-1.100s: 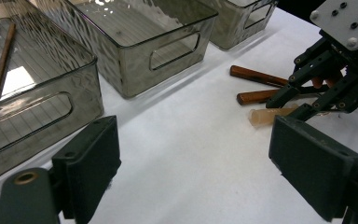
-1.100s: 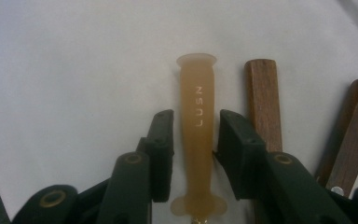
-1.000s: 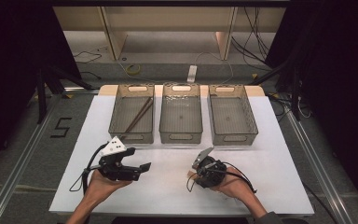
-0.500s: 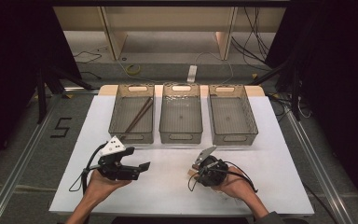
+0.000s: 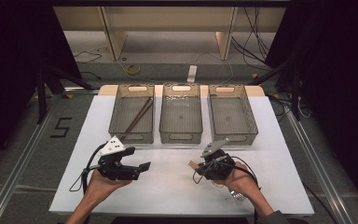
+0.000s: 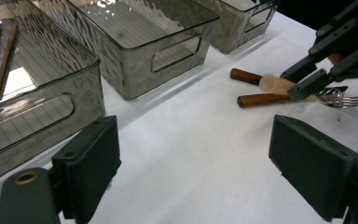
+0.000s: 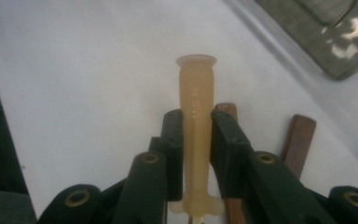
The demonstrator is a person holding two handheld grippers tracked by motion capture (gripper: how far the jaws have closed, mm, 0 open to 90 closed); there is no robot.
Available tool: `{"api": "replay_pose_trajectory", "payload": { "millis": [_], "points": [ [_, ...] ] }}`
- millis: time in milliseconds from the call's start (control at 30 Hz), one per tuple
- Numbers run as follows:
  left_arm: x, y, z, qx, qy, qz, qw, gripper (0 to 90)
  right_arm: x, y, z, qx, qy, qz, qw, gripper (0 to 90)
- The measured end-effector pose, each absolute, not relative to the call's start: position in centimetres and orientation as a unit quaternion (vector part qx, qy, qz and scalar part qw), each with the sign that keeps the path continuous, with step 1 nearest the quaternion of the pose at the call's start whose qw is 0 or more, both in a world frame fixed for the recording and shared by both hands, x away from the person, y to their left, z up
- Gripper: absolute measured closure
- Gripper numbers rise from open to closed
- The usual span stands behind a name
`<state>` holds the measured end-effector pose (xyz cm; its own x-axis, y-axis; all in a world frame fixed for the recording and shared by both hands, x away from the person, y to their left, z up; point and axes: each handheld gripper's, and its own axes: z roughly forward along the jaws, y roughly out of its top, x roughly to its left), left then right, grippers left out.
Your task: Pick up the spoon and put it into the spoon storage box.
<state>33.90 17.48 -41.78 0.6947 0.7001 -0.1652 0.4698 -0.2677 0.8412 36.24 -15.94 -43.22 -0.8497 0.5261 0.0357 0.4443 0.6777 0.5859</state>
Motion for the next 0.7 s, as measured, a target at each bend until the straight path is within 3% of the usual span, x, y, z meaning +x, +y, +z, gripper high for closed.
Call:
{"api": "replay_pose_trajectory", "payload": {
  "millis": [700],
  "points": [
    [33.8,17.8,-41.8,0.779,0.375,0.131,0.485,15.4,40.8,-15.9,-37.6,0.295,0.866,0.388,0.114,76.3]
  ]
}}
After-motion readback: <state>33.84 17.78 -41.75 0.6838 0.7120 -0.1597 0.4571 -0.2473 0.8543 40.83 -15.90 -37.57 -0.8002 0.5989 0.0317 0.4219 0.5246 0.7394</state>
